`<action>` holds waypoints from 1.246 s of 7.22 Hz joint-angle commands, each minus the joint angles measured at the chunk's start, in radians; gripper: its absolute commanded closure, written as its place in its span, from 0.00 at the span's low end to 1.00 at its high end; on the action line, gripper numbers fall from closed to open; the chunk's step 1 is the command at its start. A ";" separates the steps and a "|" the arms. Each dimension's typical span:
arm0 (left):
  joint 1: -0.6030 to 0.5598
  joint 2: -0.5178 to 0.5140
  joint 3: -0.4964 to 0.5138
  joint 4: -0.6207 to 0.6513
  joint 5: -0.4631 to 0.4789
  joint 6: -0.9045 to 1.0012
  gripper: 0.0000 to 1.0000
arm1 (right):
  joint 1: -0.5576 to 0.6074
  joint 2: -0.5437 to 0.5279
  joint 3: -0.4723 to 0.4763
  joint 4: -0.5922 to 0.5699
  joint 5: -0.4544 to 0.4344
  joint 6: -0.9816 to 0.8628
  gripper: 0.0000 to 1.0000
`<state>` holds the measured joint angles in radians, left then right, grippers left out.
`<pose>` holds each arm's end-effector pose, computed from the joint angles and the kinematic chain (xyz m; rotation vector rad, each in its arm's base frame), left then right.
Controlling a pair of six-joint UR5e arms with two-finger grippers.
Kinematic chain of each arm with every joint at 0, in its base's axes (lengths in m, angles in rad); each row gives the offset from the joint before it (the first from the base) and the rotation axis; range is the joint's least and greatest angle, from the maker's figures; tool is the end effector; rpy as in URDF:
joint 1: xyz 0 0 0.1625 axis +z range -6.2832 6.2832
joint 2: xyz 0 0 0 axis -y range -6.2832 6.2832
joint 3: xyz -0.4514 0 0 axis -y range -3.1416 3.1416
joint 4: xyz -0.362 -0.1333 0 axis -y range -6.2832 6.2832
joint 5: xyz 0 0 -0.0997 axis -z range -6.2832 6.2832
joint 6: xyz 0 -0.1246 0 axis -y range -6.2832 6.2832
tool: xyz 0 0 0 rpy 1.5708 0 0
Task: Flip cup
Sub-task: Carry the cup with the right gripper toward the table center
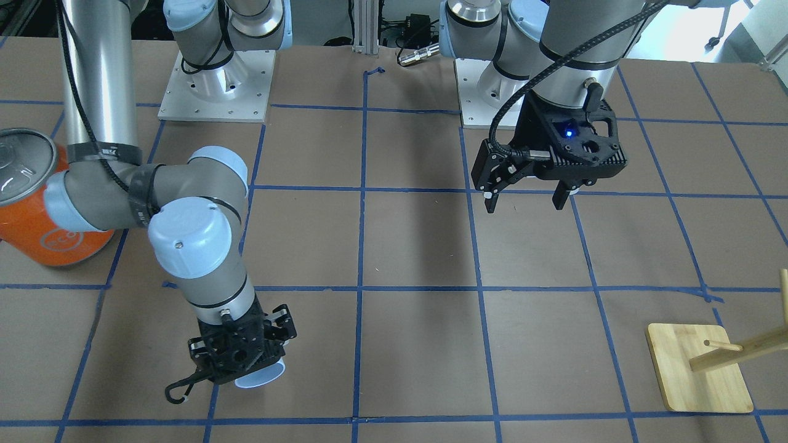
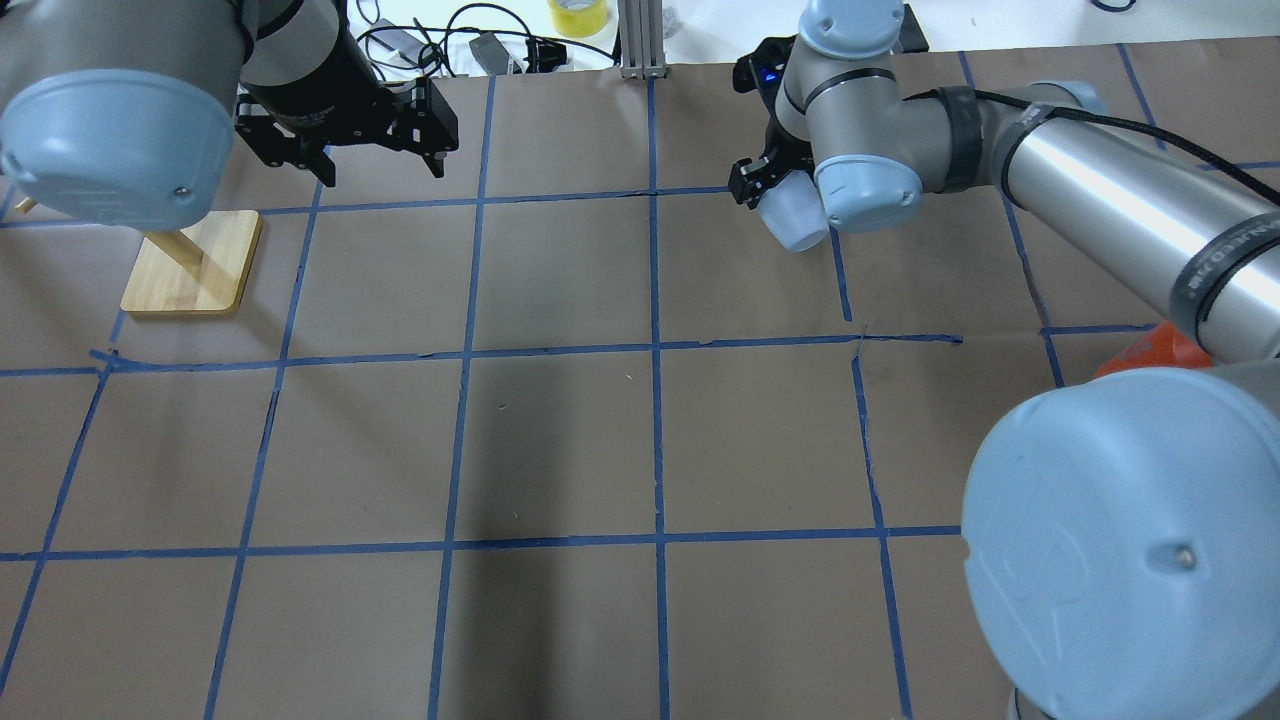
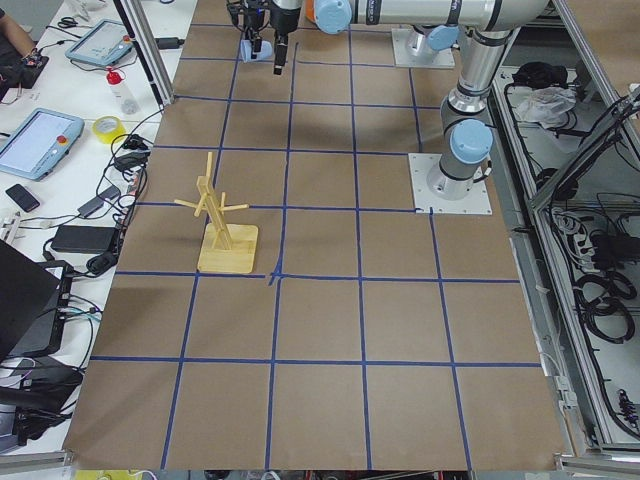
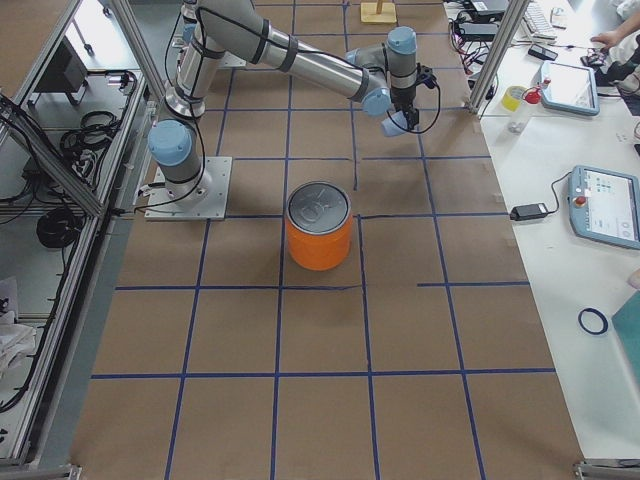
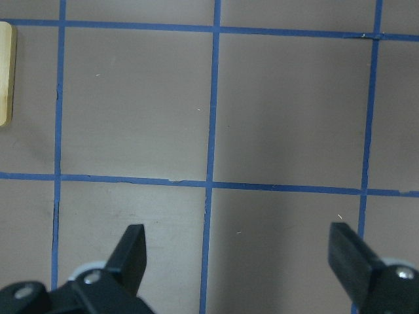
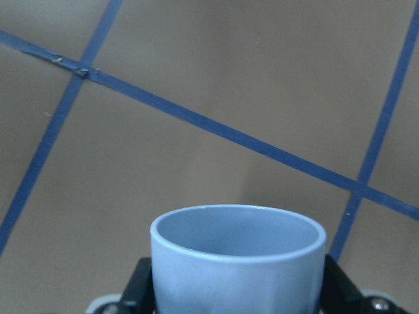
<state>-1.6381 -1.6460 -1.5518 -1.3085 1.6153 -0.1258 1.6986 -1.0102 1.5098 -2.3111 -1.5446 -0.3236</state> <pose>-0.1623 -0.5086 0.4908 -0.0978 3.0988 -0.3258 0.2227 -0.6613 0.2742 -0.7022 3.0361 -0.3791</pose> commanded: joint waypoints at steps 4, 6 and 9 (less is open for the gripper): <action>0.000 0.000 -0.001 0.000 0.000 0.000 0.00 | 0.145 -0.002 0.003 -0.008 -0.054 -0.156 1.00; 0.001 0.000 -0.001 0.000 0.000 0.000 0.00 | 0.171 -0.011 0.006 -0.014 -0.013 -0.412 1.00; 0.000 0.000 -0.001 0.000 0.000 0.000 0.00 | 0.203 -0.007 0.036 -0.021 0.055 -0.830 1.00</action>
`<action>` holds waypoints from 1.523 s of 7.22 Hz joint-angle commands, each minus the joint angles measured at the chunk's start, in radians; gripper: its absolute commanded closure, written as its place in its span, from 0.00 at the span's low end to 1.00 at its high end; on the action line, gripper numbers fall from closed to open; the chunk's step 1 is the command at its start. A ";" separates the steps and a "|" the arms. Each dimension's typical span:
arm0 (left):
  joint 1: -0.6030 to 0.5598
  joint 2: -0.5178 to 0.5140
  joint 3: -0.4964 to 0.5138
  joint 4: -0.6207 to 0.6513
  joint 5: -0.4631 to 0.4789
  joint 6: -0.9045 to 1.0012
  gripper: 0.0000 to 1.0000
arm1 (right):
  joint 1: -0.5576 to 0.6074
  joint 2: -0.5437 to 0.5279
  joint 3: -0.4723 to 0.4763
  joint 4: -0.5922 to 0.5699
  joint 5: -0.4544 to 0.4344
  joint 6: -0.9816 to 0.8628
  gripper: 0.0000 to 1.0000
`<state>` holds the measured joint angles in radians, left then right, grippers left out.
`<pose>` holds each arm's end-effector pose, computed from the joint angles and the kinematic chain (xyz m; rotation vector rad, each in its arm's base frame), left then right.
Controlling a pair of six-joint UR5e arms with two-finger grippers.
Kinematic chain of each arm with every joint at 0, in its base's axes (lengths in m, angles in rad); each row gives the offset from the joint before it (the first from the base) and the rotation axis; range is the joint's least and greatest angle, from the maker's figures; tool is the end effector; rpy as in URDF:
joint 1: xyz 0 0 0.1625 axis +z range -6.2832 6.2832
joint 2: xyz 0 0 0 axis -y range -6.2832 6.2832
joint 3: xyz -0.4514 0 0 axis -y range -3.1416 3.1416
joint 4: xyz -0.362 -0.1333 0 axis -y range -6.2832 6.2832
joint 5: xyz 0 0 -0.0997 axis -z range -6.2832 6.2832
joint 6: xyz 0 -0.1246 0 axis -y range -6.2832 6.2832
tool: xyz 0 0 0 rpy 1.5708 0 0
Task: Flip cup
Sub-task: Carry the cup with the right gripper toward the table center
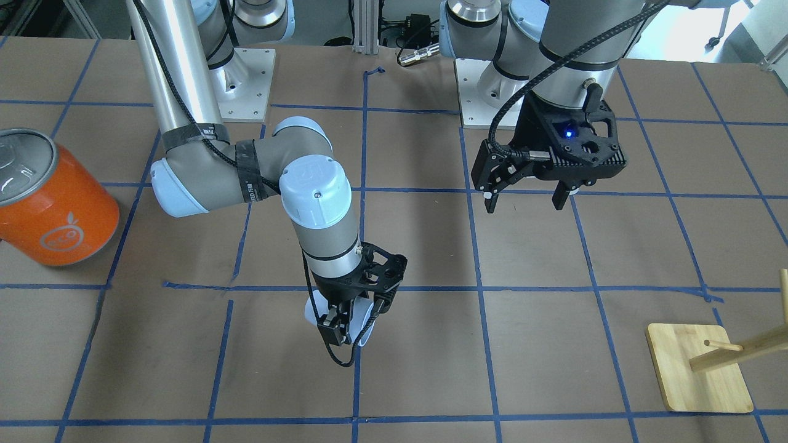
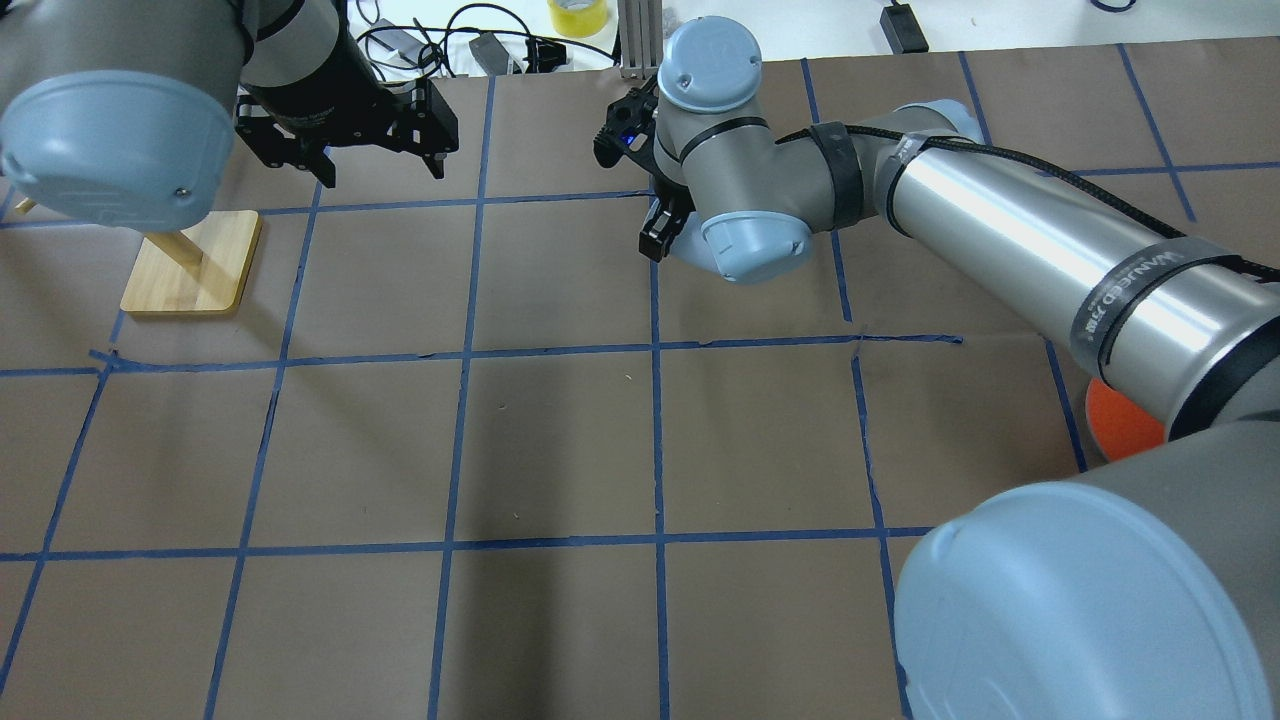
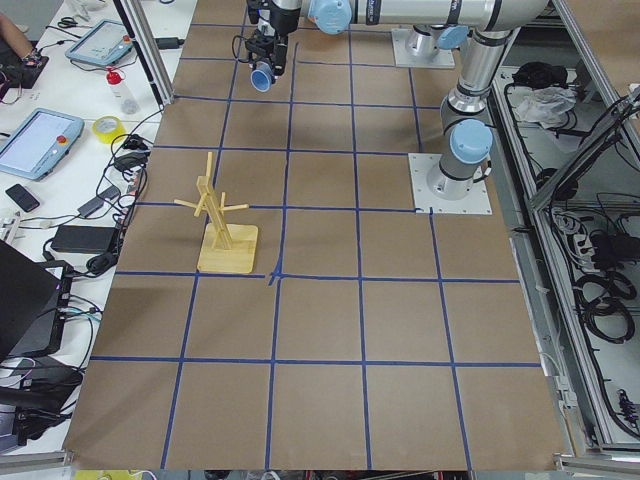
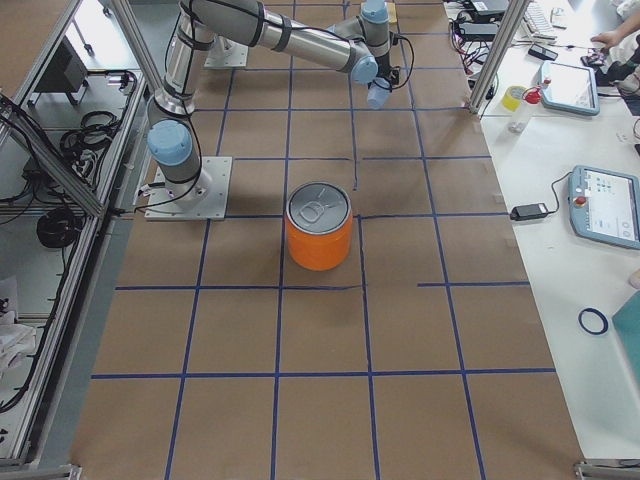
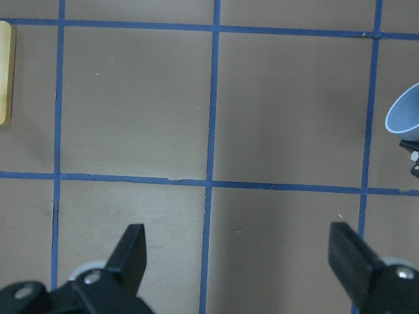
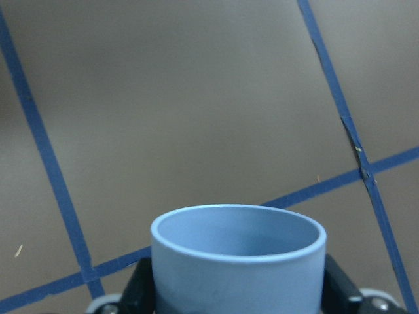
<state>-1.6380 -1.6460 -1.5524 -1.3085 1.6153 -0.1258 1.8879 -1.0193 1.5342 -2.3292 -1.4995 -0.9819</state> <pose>-0.1623 -0.5086 0.4906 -0.0979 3.0988 -0.3248 0.3466 -0.6002 0.2721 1.8882 -2.4639 0.3952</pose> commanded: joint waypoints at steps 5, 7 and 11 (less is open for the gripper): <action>0.000 0.000 0.000 -0.002 0.002 0.000 0.00 | 0.053 0.010 0.049 -0.002 0.047 -0.339 1.00; 0.001 0.000 0.000 -0.002 0.002 0.000 0.00 | 0.059 0.005 0.073 0.001 0.047 -0.331 1.00; 0.001 0.000 0.000 -0.002 0.002 0.000 0.00 | 0.098 0.010 0.101 -0.012 0.050 -0.333 1.00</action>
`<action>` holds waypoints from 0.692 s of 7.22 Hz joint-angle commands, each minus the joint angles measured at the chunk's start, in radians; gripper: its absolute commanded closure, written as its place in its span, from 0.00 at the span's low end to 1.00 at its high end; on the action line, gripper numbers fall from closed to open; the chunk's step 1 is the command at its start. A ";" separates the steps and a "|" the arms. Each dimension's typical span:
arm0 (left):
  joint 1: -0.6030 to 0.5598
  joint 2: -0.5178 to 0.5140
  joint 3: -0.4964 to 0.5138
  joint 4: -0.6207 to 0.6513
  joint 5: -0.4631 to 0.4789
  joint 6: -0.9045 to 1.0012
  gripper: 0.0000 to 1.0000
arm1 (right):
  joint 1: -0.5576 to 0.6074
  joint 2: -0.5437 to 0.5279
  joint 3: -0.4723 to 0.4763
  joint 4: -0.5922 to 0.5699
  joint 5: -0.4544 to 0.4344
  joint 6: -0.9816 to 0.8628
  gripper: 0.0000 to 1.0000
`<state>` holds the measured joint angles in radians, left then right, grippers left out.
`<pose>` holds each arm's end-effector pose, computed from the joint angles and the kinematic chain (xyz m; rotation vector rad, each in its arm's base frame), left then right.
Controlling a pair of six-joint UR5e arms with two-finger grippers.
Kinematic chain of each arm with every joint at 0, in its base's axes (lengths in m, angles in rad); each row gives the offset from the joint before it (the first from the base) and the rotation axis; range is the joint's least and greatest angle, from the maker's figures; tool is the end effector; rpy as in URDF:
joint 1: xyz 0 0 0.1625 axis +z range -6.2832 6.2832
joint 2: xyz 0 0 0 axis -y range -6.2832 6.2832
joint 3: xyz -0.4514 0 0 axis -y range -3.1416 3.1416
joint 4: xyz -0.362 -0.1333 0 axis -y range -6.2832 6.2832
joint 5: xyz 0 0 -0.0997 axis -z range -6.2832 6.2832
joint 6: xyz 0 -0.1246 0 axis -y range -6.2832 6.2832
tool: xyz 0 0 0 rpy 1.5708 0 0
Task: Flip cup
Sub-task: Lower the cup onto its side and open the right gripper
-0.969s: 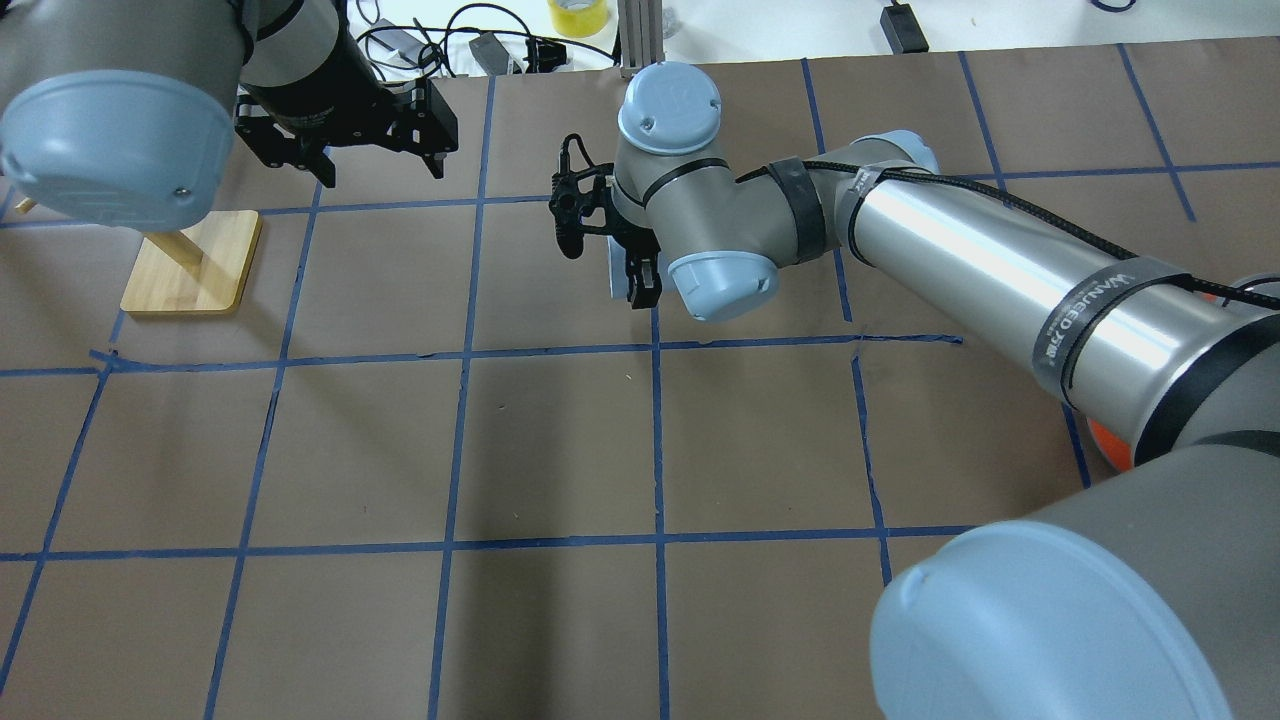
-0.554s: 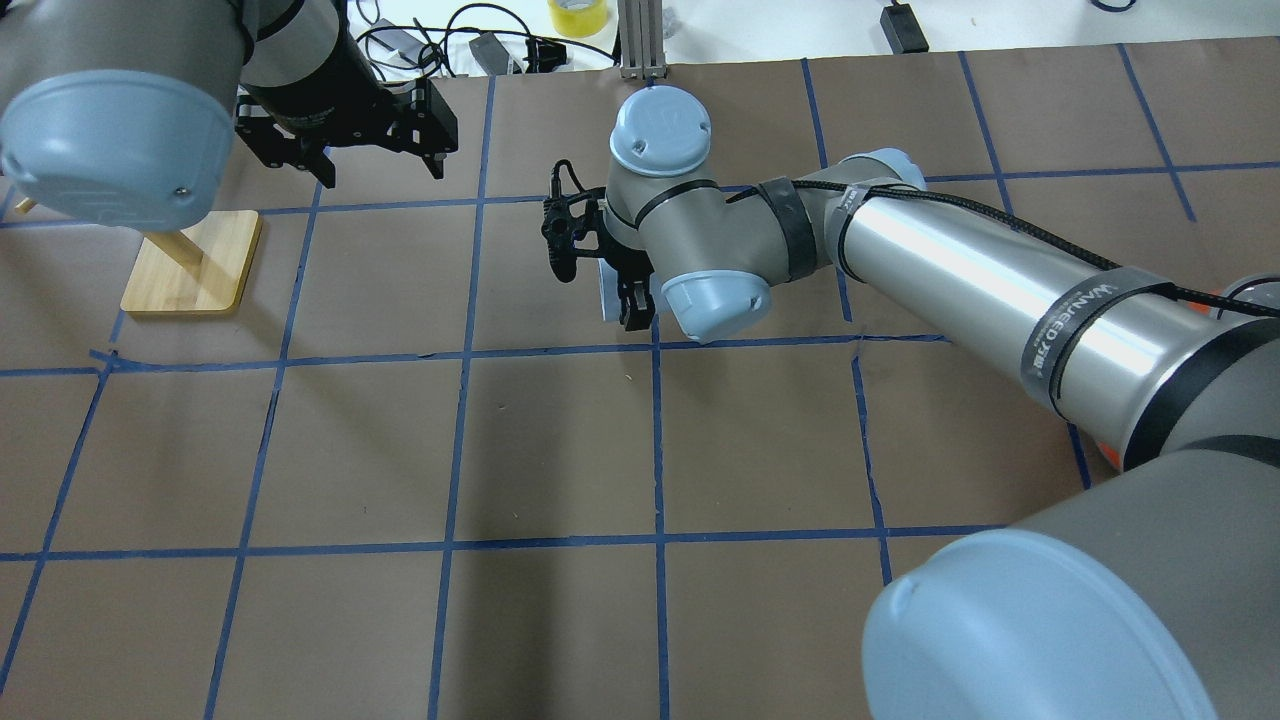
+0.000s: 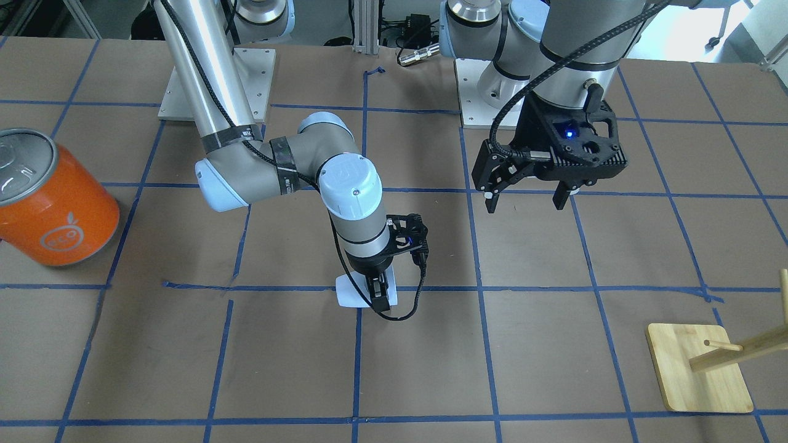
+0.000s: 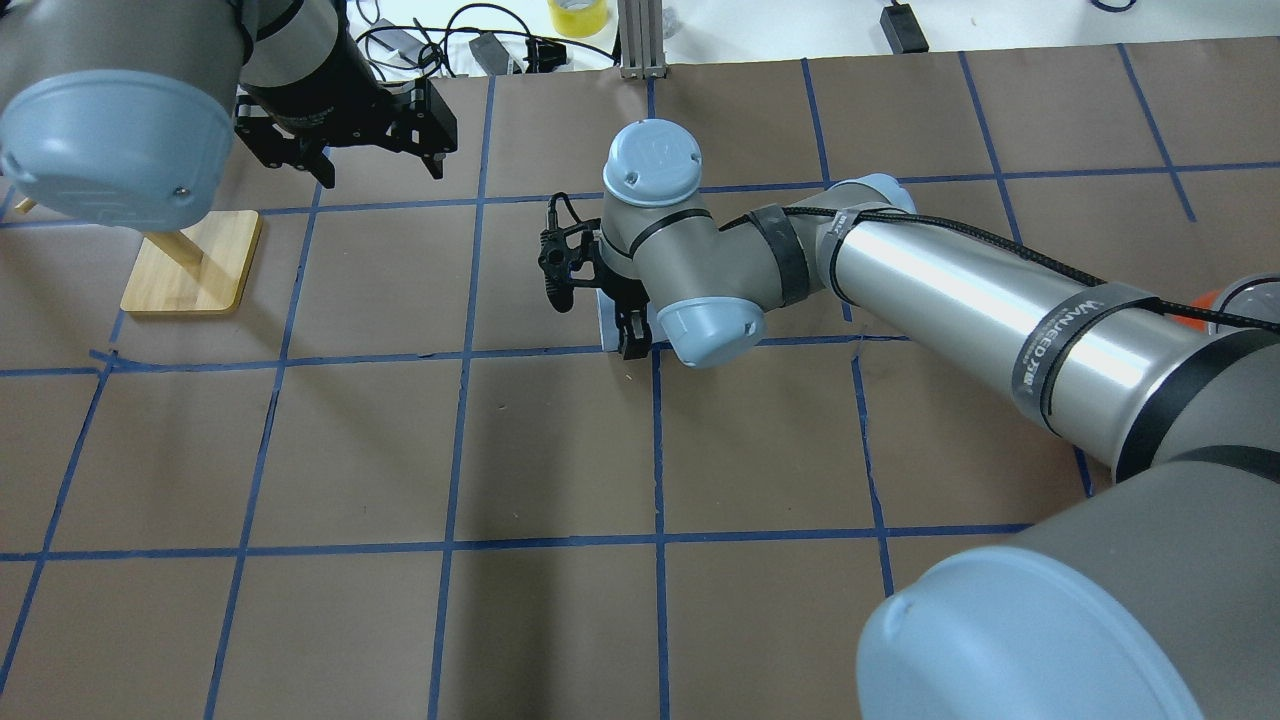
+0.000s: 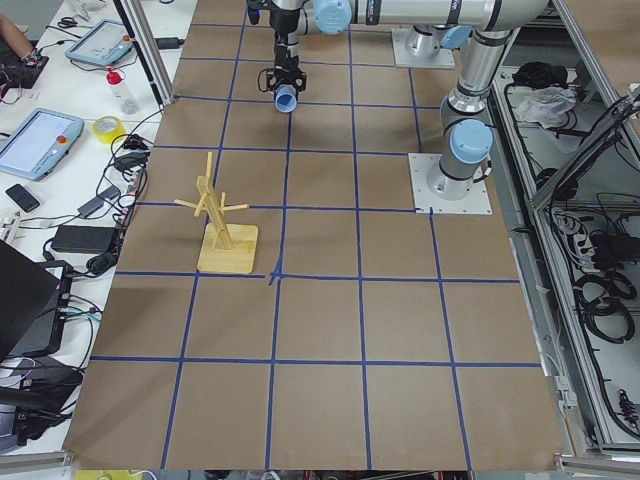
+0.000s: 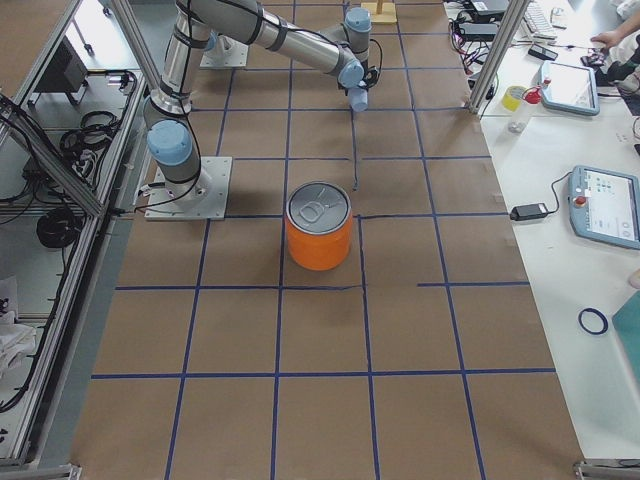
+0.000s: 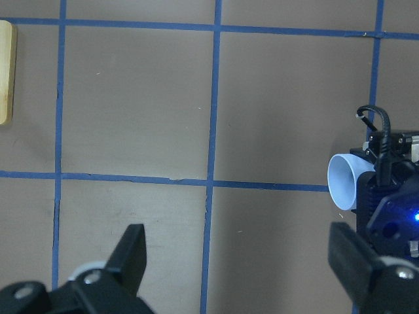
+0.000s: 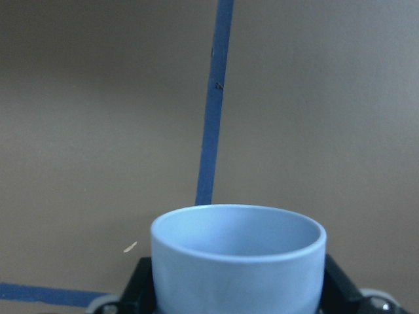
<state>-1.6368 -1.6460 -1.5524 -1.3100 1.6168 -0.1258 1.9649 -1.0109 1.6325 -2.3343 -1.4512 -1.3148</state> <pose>-0.1615 -0.5086 0.4904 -0.0999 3.0972 -0.3225 0.3865 -0.5435 0.2258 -2.3354 2.0159 -0.2785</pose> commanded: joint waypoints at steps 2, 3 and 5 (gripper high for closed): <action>0.000 0.000 0.000 0.000 0.000 0.000 0.00 | 0.025 0.021 0.003 -0.075 0.029 0.002 1.00; 0.000 0.000 0.000 0.000 0.000 0.000 0.00 | 0.023 0.022 0.003 -0.074 0.029 0.000 0.98; -0.002 0.000 0.000 0.000 0.000 0.000 0.00 | 0.023 0.014 0.004 -0.074 0.023 -0.004 0.65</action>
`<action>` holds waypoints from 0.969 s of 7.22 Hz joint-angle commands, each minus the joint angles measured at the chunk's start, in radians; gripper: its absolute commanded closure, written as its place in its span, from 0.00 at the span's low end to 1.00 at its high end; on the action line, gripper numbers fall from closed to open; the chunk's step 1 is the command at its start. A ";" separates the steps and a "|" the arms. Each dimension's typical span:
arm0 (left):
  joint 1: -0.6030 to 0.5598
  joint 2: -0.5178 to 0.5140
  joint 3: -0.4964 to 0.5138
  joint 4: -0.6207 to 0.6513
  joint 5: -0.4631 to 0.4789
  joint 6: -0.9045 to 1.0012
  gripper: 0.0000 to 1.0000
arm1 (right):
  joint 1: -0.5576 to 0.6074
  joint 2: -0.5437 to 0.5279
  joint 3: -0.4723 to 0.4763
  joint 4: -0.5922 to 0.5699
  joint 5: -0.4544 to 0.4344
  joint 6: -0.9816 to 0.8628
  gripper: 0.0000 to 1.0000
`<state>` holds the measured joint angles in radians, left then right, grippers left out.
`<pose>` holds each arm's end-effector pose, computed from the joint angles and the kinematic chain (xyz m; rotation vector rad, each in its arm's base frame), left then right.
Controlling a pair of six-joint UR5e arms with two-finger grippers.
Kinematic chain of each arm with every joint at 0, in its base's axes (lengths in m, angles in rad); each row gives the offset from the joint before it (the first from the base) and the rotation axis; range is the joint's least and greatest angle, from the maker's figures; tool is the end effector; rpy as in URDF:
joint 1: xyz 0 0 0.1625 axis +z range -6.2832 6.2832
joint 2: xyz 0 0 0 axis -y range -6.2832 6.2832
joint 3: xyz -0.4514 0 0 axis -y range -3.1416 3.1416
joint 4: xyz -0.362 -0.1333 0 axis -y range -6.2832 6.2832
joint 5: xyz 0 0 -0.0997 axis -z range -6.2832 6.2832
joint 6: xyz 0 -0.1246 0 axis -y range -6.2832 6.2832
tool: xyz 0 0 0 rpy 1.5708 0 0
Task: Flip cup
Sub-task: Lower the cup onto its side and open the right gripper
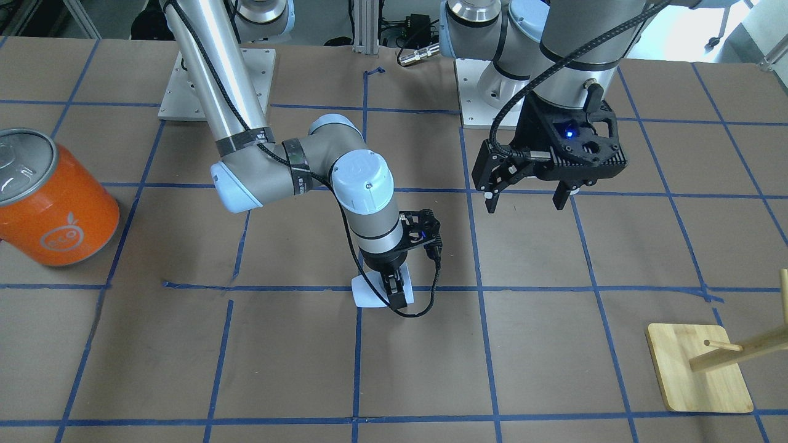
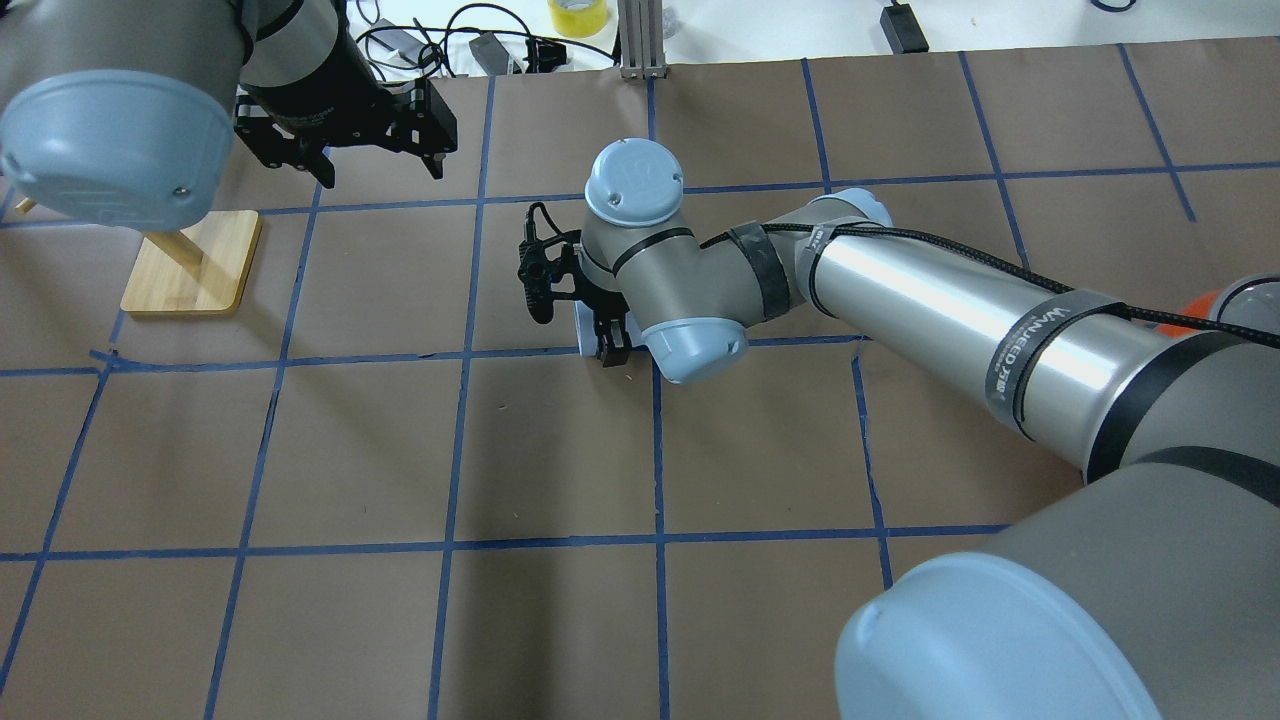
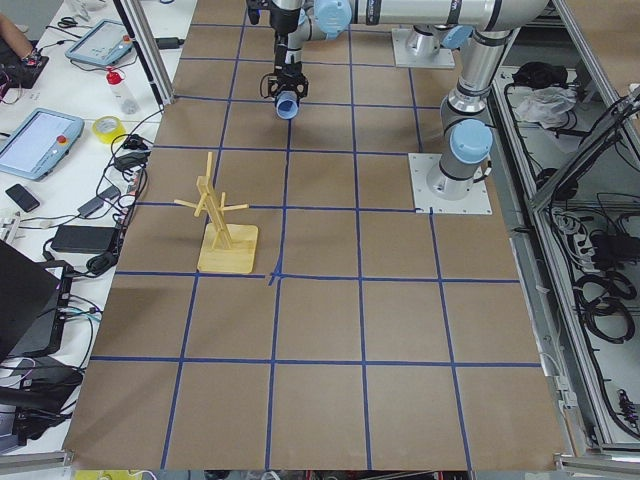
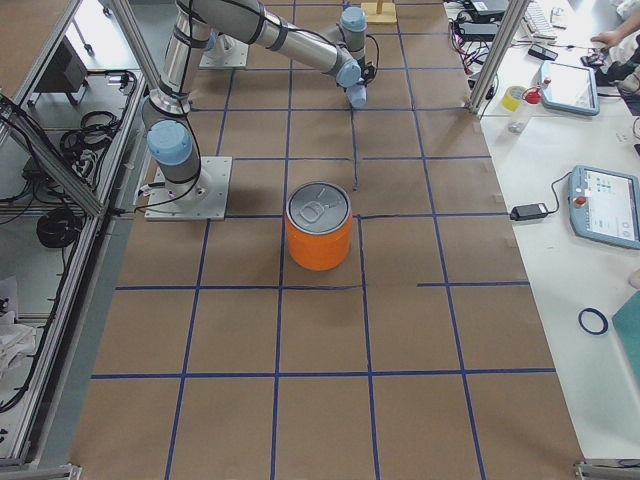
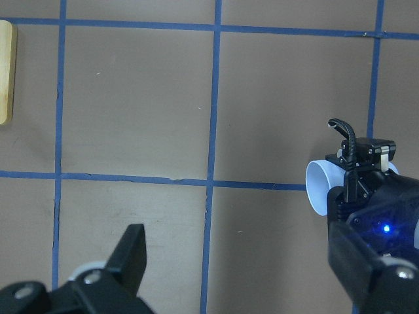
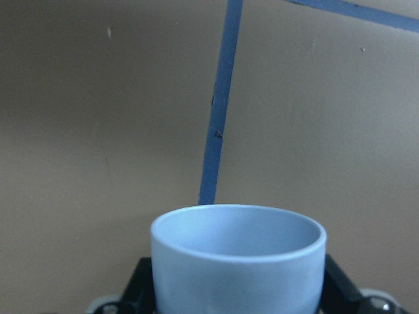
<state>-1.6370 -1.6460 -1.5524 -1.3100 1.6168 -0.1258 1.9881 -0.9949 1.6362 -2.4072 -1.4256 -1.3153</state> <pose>-0.1616 -0.5086 0.4904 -0.0996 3.0972 -0.3225 0.4049 -0.5398 0.2229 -2.3562 1.9741 -0.3680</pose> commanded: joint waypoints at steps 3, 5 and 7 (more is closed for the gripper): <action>-0.001 0.000 0.000 0.000 0.000 0.000 0.00 | -0.002 -0.005 -0.001 -0.004 -0.003 -0.001 0.00; -0.001 0.000 0.000 0.000 0.000 0.000 0.00 | -0.002 -0.008 -0.001 -0.003 -0.010 0.002 0.00; -0.001 0.000 0.000 0.000 0.000 0.000 0.00 | -0.021 -0.036 -0.018 -0.001 -0.012 -0.002 0.00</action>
<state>-1.6383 -1.6460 -1.5524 -1.3100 1.6168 -0.1258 1.9813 -1.0109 1.6309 -2.4096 -1.4374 -1.3091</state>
